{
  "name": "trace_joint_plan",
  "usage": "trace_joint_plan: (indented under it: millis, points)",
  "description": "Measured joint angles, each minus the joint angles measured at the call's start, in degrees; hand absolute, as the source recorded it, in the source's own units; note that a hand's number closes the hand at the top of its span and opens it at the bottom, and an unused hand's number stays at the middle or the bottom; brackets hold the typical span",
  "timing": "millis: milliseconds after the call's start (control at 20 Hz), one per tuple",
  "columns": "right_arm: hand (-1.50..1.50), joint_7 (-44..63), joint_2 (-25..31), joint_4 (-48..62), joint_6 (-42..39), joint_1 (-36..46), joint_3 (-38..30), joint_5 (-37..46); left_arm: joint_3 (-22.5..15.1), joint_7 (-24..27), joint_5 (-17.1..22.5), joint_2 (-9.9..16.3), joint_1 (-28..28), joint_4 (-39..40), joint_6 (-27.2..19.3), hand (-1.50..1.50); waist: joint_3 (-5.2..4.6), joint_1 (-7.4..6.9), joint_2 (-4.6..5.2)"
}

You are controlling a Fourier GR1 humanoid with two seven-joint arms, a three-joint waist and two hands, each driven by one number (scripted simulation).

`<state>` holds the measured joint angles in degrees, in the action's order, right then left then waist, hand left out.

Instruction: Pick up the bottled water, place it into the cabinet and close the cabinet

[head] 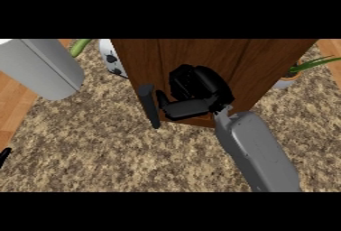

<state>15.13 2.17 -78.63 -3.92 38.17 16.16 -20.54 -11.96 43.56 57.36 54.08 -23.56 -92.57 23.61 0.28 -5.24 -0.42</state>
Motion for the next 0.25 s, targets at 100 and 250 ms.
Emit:
trace_joint_plan:
  millis: [100, 250]
  points:
    - [1.50, -1.7, -0.4, 1.9, -1.0, 0.8, 0.4, 0.6, 0.3, -0.4, 0.1, -0.1, 0.1, -0.5, 0.1, -1.50, -0.05, 0.13, -0.39]
    - [1.50, -2.5, -1.3, 4.3, -2.3, 2.5, 0.9, 0.7, 0.9, -0.8, 0.1, -0.1, 0.0, -0.6, 0.6, -1.50, -0.19, 0.31, -0.73]
